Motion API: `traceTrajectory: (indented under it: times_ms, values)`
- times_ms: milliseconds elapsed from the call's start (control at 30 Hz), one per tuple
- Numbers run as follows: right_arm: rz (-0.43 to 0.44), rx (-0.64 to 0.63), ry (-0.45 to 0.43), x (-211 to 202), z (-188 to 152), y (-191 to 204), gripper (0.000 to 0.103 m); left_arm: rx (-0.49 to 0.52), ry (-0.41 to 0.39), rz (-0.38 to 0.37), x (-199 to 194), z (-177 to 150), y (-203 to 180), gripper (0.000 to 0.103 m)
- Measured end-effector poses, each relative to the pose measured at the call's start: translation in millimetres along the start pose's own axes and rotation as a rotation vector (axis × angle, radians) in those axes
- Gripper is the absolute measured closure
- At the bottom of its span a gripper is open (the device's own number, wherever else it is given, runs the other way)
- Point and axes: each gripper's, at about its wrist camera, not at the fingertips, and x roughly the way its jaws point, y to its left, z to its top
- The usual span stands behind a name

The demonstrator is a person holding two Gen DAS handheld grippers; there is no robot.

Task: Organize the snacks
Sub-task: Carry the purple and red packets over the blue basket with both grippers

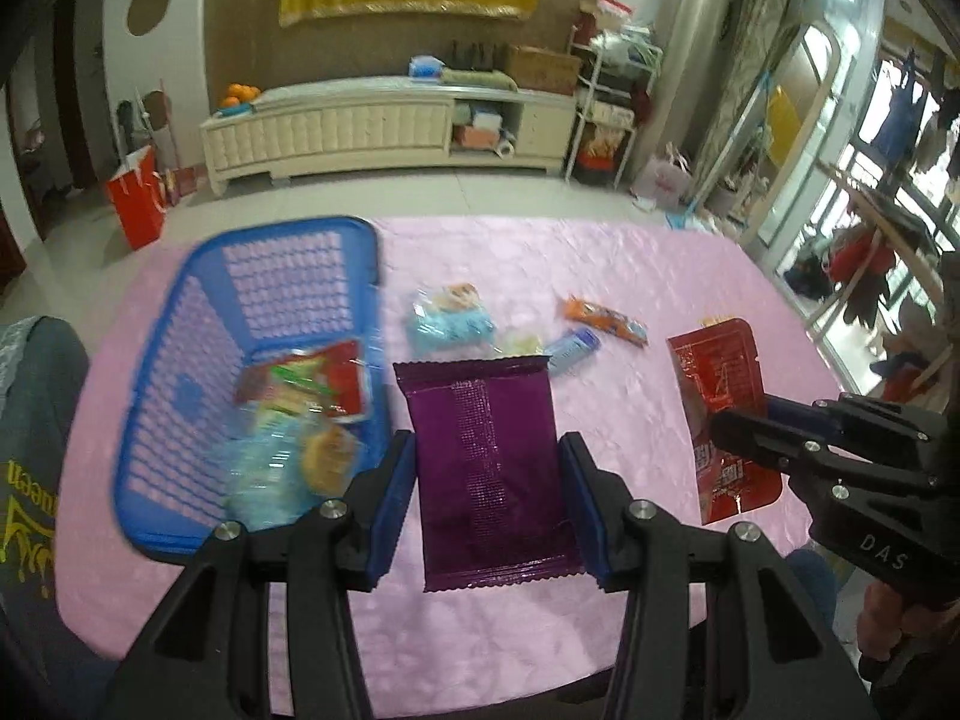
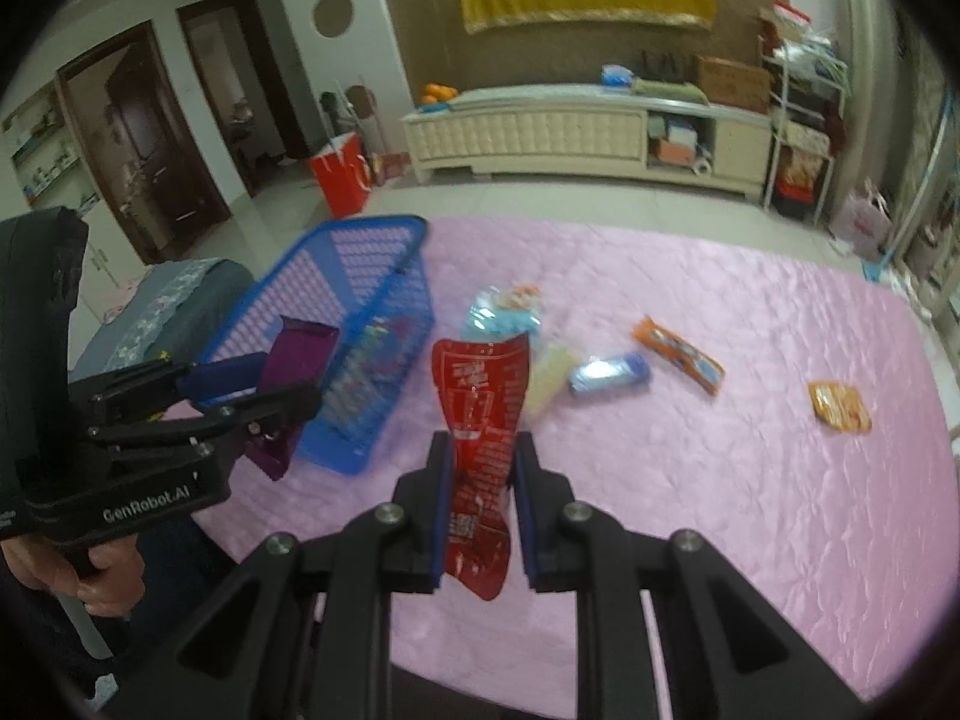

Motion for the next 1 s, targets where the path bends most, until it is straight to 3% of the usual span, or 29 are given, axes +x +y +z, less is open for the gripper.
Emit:
traceTrajectory:
  times_ms: [467, 1000]
  values:
    - [0.061, -0.123, -0.022, 29, 39, 83, 0.080, -0.078, -0.081, 0.082, -58, 8, 97, 0.057]
    - [0.084, -0.178, 0.086, 98, 53, 114, 0.080, -0.138, -0.019, 0.064, -24, -4, 148, 0.057]
